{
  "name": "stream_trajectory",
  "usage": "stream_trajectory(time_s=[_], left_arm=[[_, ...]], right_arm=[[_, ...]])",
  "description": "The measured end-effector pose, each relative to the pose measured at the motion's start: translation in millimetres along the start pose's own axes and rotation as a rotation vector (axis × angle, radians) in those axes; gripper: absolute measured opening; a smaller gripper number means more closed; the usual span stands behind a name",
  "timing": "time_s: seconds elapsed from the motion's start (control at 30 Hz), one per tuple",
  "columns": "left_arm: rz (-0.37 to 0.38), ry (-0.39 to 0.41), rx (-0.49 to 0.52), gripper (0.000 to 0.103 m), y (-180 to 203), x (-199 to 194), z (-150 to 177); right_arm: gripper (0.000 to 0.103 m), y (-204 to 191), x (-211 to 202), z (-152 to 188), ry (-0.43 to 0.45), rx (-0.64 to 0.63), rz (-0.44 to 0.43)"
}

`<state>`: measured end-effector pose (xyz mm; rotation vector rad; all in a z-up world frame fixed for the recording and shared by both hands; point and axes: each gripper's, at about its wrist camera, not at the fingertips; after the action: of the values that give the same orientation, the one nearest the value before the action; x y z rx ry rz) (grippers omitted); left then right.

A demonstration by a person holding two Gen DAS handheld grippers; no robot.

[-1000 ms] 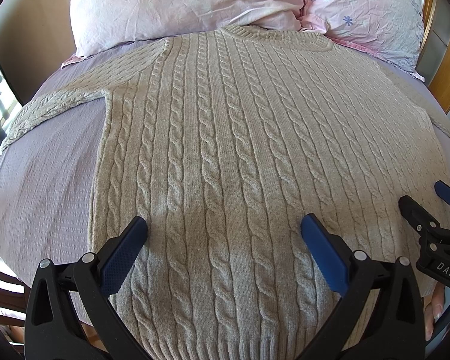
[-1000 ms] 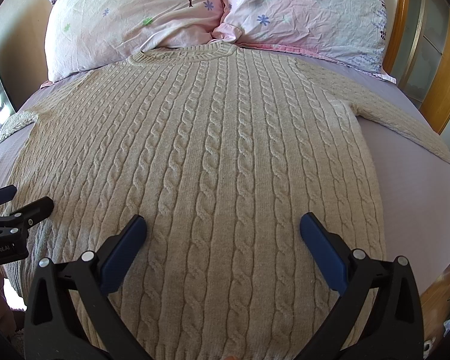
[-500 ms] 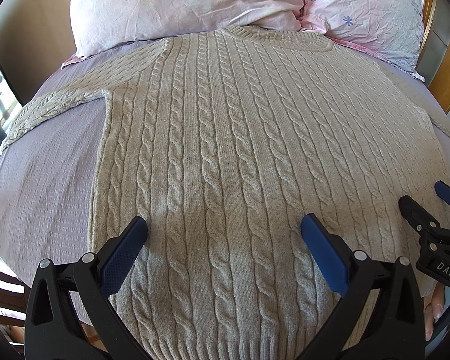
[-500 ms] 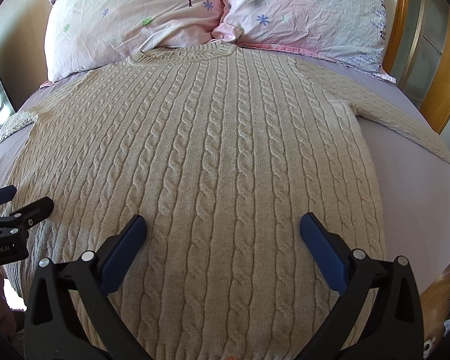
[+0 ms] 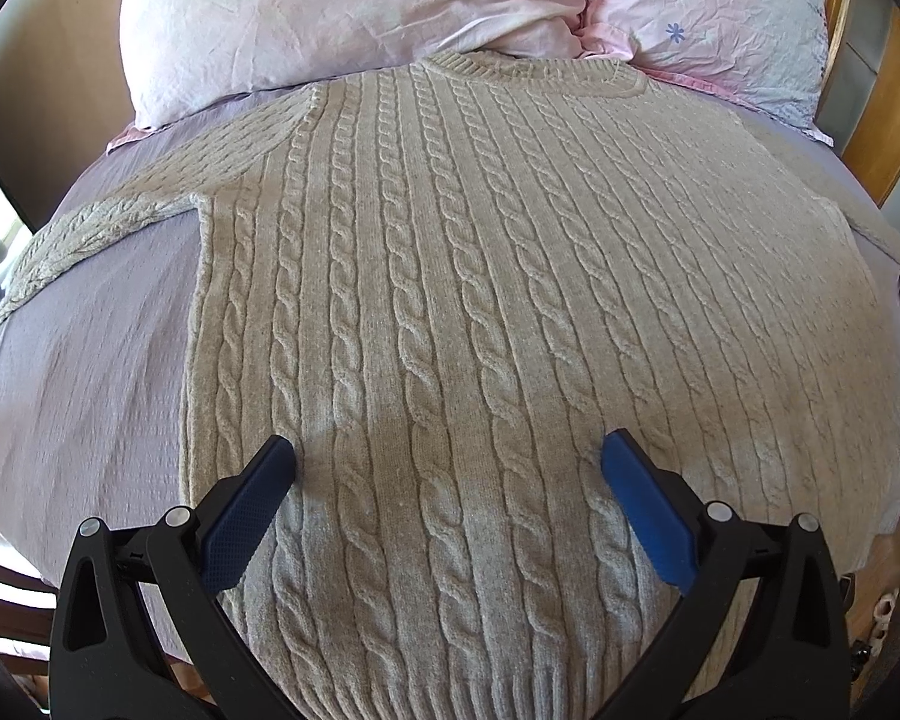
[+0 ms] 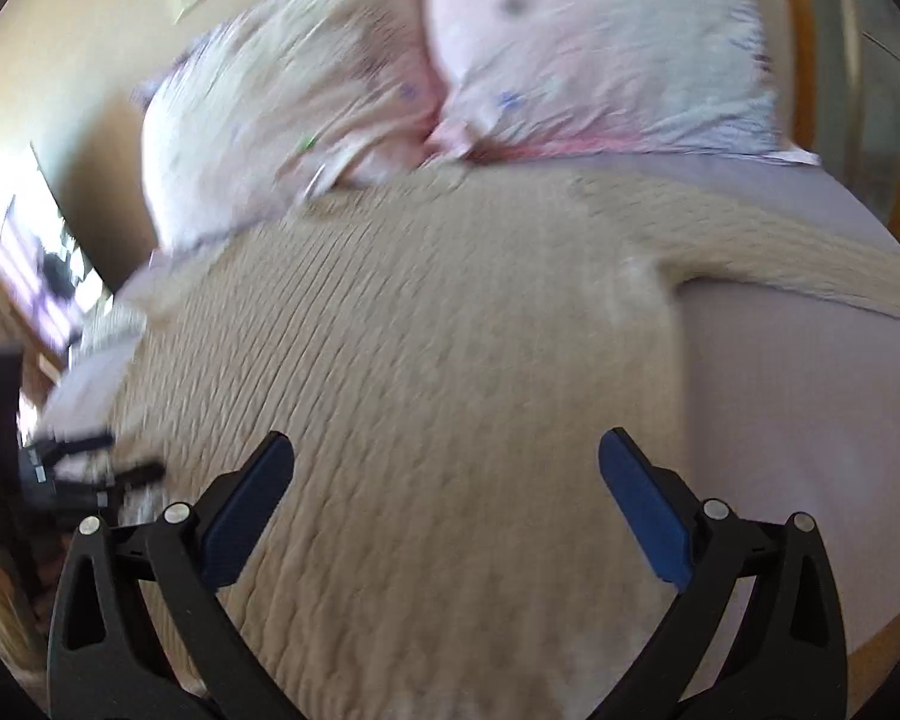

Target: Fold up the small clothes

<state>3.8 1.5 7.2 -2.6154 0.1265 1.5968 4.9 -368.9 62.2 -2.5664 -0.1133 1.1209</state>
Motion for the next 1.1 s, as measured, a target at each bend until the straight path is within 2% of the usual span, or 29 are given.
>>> stream_trajectory(time_s=[0.07,0.1,0.13,0.2,0.3,0.33,0.47,0.5,0.53,0.57,0.63,0.7,0.8,0.9,0.93,1.0,1.07,1.1], left_arm=[[0.052,0.079,-0.026,0.102,-13,-7,0],[0.058,0.131,-0.043,0.102,-20,-12,0],[0.053,0.192,-0.066,0.102,-29,-17,-1],[0.058,0.283,-0.100,0.102,-46,-26,-5],[0.086,0.382,-0.154,0.102,-72,-36,-12],[0.092,0.398,-0.173,0.102,-79,-38,-13],[0.093,0.394,-0.249,0.102,-116,-33,-25],[0.086,0.386,-0.269,0.102,-126,-31,-23],[0.081,0.381,-0.295,0.102,-137,-29,-26],[0.078,0.382,-0.319,0.102,-148,-27,-25],[0.056,0.384,-0.367,0.102,-170,-27,-25],[0.041,0.386,-0.413,0.102,-193,-27,-23],[0.079,0.426,-0.520,0.102,-229,-27,-19],[0.126,0.426,-0.649,0.102,-261,-24,-17],[0.134,0.418,-0.690,0.102,-270,-23,-17],[0.134,0.412,-0.744,0.102,-284,-22,-18],[0.112,0.411,-0.781,0.102,-298,-22,-20],[0.100,0.414,-0.792,0.102,-305,-23,-21]], right_arm=[[0.098,69,-19,-30,0.111,0.211,0.102],[0.085,105,-24,-41,0.140,0.316,0.152],[0.068,142,-26,-50,0.154,0.429,0.201],[0.055,210,-24,-60,0.150,0.639,0.280],[0.052,278,-15,-58,0.141,0.860,0.293],[0.048,290,-13,-56,0.157,0.899,0.269],[0.044,313,-4,-66,0.187,0.932,0.258],[0.034,317,1,-70,0.185,0.938,0.265],[0.009,321,7,-72,0.161,0.944,0.284],[0.008,323,8,-74,0.160,0.951,0.280],[0.007,303,2,-87,0.189,0.869,0.318],[0.007,255,-10,-105,0.253,0.674,0.321],[0.007,149,-14,-132,0.296,0.395,0.171],[0.007,22,-5,-141,0.274,0.098,-0.031],[0.007,-18,4,-138,0.244,0.005,-0.099],[0.008,-97,36,-119,0.129,-0.169,-0.239],[0.012,-159,76,-86,-0.060,-0.309,-0.357],[0.022,-178,91,-71,-0.134,-0.351,-0.381]])
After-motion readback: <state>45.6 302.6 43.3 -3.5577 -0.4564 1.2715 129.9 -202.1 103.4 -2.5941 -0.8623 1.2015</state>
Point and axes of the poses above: each gripper's, at about its wrist camera, not at the fingertips, and x roughly the way its jaws point, y to its right, z to its underside, and after that the axes turned 4 degrees about -y, right-handed
